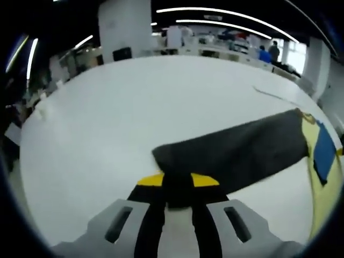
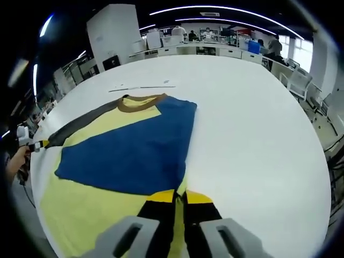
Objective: Fold the garment on the visible template until the final outline fits inside the template.
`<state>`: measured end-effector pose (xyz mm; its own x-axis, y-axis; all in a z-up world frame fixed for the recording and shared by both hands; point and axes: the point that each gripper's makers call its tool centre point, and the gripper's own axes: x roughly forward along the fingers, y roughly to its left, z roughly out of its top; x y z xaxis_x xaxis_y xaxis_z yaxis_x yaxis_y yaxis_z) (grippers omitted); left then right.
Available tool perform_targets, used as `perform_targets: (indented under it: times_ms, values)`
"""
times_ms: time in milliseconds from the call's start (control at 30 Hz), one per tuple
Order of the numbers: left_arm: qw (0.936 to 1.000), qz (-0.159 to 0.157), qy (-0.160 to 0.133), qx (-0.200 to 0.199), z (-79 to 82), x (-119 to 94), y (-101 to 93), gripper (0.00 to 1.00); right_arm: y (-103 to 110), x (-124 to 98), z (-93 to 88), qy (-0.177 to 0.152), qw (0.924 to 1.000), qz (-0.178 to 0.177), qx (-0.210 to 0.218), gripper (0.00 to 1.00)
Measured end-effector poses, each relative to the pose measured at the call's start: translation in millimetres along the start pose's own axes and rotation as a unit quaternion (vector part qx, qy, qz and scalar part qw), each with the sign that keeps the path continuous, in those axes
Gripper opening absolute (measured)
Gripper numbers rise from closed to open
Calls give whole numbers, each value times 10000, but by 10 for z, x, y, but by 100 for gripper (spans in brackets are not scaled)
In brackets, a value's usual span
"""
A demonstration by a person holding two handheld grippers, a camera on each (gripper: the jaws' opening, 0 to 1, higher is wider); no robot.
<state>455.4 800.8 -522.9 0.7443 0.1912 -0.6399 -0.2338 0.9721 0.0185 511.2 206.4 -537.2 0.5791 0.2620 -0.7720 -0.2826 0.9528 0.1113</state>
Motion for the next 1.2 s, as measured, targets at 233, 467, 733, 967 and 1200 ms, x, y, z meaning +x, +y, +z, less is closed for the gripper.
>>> perform_targets:
  times_ms: [233, 467, 733, 967, 1200]
  values:
    - [9996, 82, 28, -284, 8, 25, 31, 16, -1, 3, 4, -12, 10000, 3, 43, 1]
    - [9989, 169, 115, -419, 50, 122, 62, 1, -4, 1, 13, -89, 9998, 15, 186, 2]
    - [9989, 273, 85, -384, 54, 144, 81, 1, -1, -46, 124, -426, 9989, 59, 164, 18]
    - [9989, 349, 62, -300, 60, 126, 59, 1, 64, -145, 233, -690, 9973, 238, -39, 40]
    - [9994, 287, -140, -130, 197, 28, 0, 1, 278, -265, 261, -822, 9926, 860, 221, 65]
